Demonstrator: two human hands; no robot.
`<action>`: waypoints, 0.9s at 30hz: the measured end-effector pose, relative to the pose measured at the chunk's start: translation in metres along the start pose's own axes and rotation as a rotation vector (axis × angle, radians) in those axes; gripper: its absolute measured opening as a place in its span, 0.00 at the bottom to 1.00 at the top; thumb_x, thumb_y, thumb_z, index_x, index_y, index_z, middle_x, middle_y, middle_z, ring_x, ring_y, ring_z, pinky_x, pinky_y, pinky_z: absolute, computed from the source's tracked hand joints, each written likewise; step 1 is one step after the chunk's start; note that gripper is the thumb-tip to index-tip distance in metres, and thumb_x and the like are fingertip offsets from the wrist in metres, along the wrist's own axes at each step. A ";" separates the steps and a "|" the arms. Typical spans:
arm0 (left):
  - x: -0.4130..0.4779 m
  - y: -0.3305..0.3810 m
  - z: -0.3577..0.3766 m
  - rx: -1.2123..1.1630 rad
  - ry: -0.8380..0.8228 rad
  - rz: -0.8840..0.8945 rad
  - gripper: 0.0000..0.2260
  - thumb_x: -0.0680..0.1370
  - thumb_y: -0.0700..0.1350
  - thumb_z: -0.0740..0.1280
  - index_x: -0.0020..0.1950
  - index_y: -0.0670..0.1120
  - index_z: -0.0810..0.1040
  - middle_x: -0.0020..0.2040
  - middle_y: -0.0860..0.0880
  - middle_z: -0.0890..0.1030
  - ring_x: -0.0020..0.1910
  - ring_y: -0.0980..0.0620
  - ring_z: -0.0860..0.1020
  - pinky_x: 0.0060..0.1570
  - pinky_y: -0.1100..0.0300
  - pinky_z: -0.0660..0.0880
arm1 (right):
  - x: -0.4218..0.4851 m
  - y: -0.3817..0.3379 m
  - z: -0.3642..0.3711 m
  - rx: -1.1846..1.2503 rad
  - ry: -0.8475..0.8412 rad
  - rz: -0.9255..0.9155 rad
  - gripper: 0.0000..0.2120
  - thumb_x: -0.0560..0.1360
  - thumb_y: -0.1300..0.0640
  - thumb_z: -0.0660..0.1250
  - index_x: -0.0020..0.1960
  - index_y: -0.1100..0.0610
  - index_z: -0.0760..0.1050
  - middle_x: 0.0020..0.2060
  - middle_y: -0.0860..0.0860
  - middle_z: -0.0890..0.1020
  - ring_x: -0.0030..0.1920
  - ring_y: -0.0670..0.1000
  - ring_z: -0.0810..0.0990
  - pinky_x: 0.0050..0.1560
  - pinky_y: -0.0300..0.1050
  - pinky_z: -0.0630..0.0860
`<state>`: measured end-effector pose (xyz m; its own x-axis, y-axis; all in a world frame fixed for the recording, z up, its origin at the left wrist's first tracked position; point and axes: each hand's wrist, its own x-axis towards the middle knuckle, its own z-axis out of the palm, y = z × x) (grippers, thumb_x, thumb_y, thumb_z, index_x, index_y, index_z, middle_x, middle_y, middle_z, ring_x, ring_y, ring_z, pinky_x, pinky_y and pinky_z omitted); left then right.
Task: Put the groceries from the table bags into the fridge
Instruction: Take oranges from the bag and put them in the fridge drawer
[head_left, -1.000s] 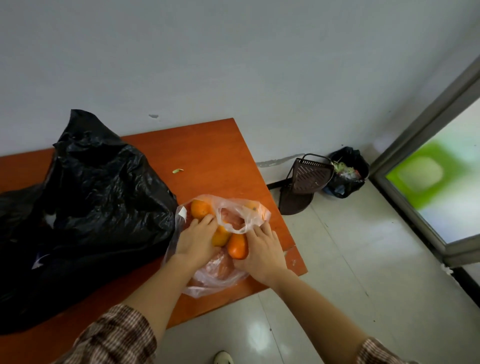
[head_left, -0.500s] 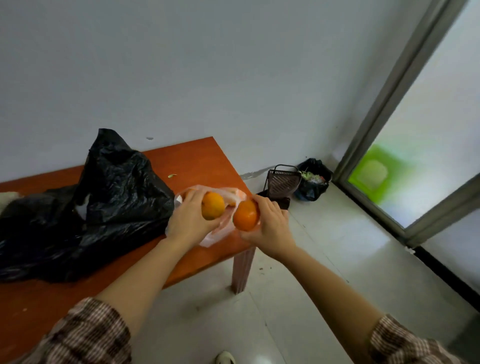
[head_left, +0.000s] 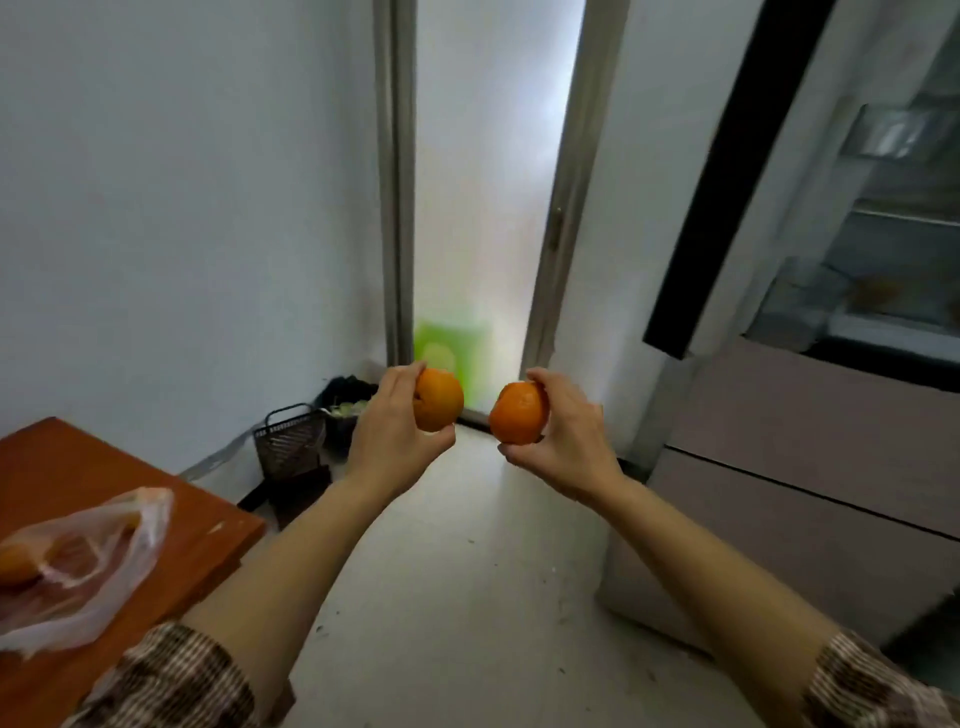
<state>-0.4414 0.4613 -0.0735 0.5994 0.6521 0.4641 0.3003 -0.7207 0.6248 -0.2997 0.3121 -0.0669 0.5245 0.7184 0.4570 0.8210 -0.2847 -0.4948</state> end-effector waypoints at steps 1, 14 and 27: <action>0.005 0.025 0.017 -0.028 -0.017 0.043 0.35 0.68 0.47 0.76 0.72 0.47 0.65 0.65 0.47 0.70 0.59 0.46 0.74 0.54 0.57 0.72 | -0.005 0.018 -0.025 -0.017 0.039 0.020 0.40 0.63 0.47 0.78 0.69 0.52 0.64 0.63 0.50 0.74 0.60 0.52 0.74 0.62 0.53 0.69; 0.041 0.358 0.243 -0.326 -0.056 0.482 0.35 0.66 0.44 0.78 0.70 0.46 0.66 0.65 0.43 0.71 0.59 0.45 0.73 0.53 0.59 0.70 | -0.053 0.241 -0.347 -0.233 0.405 0.151 0.39 0.58 0.47 0.74 0.66 0.53 0.68 0.61 0.51 0.74 0.59 0.53 0.75 0.56 0.61 0.74; 0.141 0.525 0.411 -0.423 -0.089 0.445 0.32 0.67 0.51 0.76 0.67 0.52 0.66 0.59 0.50 0.75 0.57 0.50 0.72 0.51 0.55 0.73 | -0.001 0.426 -0.473 -0.268 0.474 0.256 0.37 0.62 0.50 0.79 0.66 0.49 0.65 0.59 0.47 0.72 0.55 0.50 0.74 0.59 0.60 0.73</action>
<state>0.1059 0.0777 0.0617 0.6647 0.2749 0.6947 -0.3021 -0.7516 0.5864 0.1556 -0.1102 0.0713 0.7058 0.2623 0.6581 0.6512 -0.6061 -0.4568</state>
